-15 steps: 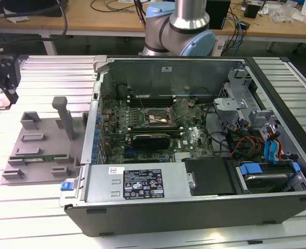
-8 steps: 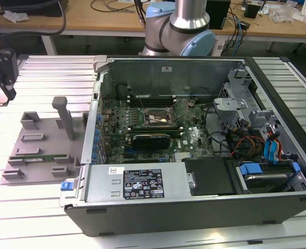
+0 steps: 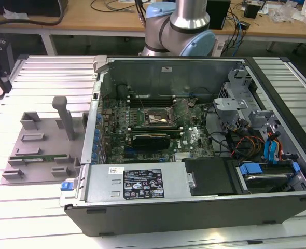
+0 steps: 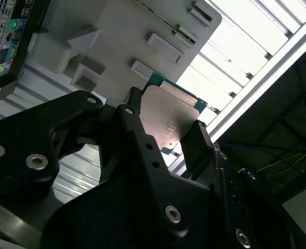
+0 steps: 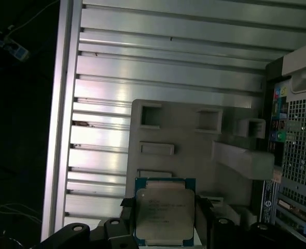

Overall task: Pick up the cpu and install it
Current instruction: 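Pick up the cpu and move it towards the insertion slot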

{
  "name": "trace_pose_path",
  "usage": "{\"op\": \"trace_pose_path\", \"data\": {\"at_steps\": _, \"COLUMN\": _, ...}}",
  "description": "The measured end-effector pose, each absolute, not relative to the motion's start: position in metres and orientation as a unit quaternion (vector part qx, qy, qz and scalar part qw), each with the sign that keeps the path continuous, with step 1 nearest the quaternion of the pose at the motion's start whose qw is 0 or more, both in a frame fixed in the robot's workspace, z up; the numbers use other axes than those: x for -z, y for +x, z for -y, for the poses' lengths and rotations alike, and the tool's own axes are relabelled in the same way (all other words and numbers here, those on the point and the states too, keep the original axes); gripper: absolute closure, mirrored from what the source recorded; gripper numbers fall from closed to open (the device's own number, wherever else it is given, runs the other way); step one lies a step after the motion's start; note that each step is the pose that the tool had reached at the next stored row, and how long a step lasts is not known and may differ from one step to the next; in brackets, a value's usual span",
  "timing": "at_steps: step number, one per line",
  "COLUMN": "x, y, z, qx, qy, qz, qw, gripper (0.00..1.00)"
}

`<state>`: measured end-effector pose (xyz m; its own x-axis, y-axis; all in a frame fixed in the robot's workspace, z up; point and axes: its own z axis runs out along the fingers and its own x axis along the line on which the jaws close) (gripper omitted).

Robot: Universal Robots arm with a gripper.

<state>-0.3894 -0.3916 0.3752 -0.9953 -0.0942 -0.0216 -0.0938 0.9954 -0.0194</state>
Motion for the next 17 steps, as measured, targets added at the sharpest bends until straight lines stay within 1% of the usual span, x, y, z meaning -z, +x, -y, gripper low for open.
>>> {"op": "trace_pose_path", "data": {"at_steps": 17, "x": -0.397, "y": -0.389, "z": 0.392, "qx": 0.013, "qy": -0.047, "qz": -0.999, "qw": 0.011, "gripper": 0.45}}
